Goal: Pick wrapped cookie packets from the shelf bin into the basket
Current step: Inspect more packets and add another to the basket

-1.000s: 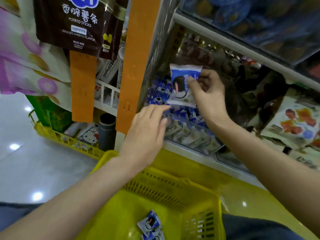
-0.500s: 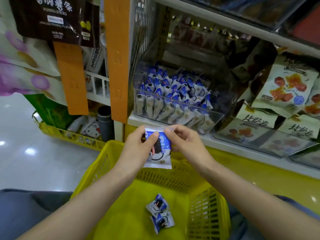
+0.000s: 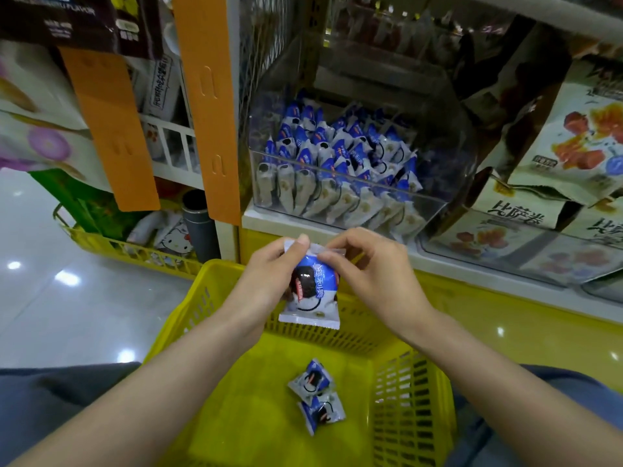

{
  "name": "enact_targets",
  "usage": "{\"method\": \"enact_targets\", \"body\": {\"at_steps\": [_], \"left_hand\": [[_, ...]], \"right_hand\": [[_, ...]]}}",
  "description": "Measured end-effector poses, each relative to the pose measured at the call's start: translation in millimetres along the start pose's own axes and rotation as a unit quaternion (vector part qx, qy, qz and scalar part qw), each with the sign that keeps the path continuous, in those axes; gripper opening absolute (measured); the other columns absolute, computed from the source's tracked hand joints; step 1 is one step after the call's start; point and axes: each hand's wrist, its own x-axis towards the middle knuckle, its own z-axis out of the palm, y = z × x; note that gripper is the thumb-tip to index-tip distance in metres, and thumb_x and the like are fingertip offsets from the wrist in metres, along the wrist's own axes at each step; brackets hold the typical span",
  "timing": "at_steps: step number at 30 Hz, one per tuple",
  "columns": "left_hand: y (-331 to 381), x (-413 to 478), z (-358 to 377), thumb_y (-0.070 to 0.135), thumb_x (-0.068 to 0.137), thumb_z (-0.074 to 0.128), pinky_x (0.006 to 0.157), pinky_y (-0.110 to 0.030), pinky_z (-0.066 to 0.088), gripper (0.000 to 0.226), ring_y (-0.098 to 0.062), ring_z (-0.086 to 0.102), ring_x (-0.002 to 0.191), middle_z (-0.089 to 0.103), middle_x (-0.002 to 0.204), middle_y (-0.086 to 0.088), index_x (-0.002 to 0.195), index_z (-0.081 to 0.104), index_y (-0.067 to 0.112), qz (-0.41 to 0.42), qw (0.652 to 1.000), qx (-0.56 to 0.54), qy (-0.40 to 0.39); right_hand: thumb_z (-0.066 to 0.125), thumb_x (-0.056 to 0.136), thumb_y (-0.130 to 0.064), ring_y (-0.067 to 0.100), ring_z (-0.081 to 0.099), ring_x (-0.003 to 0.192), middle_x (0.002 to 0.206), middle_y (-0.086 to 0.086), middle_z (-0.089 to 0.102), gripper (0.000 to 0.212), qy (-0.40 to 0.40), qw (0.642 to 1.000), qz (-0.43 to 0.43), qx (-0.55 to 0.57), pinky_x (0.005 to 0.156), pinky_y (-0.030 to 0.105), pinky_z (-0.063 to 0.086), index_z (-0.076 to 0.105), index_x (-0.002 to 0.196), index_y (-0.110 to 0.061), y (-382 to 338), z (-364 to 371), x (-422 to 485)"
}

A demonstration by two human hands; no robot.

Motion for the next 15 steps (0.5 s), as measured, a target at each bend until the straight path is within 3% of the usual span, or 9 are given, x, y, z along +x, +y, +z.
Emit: {"method": "enact_targets", "body": {"at_steps": [2, 4, 6, 8, 10, 13, 15], "left_hand": [[2, 0, -1, 0.038, 0.086, 0.057, 0.061, -0.022, 0.052, 0.021, -0.010, 0.067, 0.073, 0.072, 0.085, -0.001, 0.093, 0.063, 0.018, -0.018, 1.000, 0.005, -0.023], [2, 0, -2, 0.027, 0.082, 0.066, 0.062, -0.024, 0.055, 0.028, -0.011, 0.068, 0.077, 0.072, 0.094, -0.005, 0.106, 0.059, 0.014, -0.021, 1.000, -0.001, -0.020], [1, 1, -4, 0.015, 0.083, 0.066, 0.065, -0.023, 0.057, 0.026, -0.009, 0.069, 0.076, 0.073, 0.090, -0.003, 0.107, 0.058, 0.012, 0.004, 1.000, -0.020, -0.001], [0, 1, -6, 0.012, 0.086, 0.061, 0.071, -0.025, 0.057, 0.014, -0.007, 0.068, 0.076, 0.074, 0.085, 0.000, 0.100, 0.062, 0.012, 0.033, 0.999, -0.022, 0.026], [1, 3, -7, 0.012, 0.089, 0.057, 0.068, -0.021, 0.057, 0.007, -0.006, 0.067, 0.072, 0.072, 0.080, 0.001, 0.089, 0.064, 0.013, 0.062, 0.996, -0.023, 0.063], [1, 7, -11, 0.013, 0.092, 0.053, 0.064, -0.021, 0.055, 0.018, -0.010, 0.062, 0.070, 0.066, 0.075, -0.002, 0.077, 0.062, 0.015, 0.114, 0.986, 0.047, 0.111], [2, 7, -13, 0.014, 0.092, 0.054, 0.070, -0.027, 0.052, 0.018, -0.010, 0.060, 0.072, 0.066, 0.076, -0.002, 0.075, 0.061, 0.017, 0.165, 0.971, 0.137, 0.108]], "right_hand": [[0.063, 0.086, -0.017, -0.001, 0.057, 0.064, 0.070, -0.011, 0.061, 0.011, 0.027, 0.991, 0.076, 0.104, 0.058, 0.013, 0.045, 0.061, 0.076, -0.022, 2, -3, 2], [0.057, 0.090, -0.012, 0.000, 0.060, 0.058, 0.072, -0.003, 0.062, 0.014, 0.068, 0.960, 0.157, 0.222, 0.051, 0.015, 0.049, 0.057, 0.078, -0.019, 4, -6, 6], [0.053, 0.092, -0.007, 0.001, 0.064, 0.058, 0.078, 0.004, 0.064, 0.011, 0.090, 0.917, 0.231, 0.312, 0.051, 0.015, 0.051, 0.054, 0.083, -0.013, 6, -9, 8], [0.053, 0.091, -0.005, 0.004, 0.067, 0.064, 0.083, 0.005, 0.067, 0.005, 0.058, 0.889, 0.277, 0.361, 0.055, 0.016, 0.054, 0.053, 0.095, -0.009, 7, -9, 7], [0.055, 0.090, -0.002, 0.008, 0.067, 0.068, 0.089, 0.006, 0.068, 0.021, -0.014, 0.889, 0.299, 0.348, 0.058, 0.018, 0.055, 0.050, 0.109, -0.007, 7, -6, 1], [0.060, 0.085, 0.003, 0.013, 0.063, 0.069, 0.097, 0.015, 0.066, 0.034, -0.127, 0.905, 0.295, 0.278, 0.061, 0.019, 0.054, 0.049, 0.117, -0.001, 6, 0, -6], [0.068, 0.080, -0.002, 0.013, 0.063, 0.082, 0.103, 0.011, 0.066, 0.046, -0.156, 0.939, 0.254, 0.171, 0.075, 0.026, 0.054, 0.049, 0.122, -0.006, 6, 3, -8]]}}
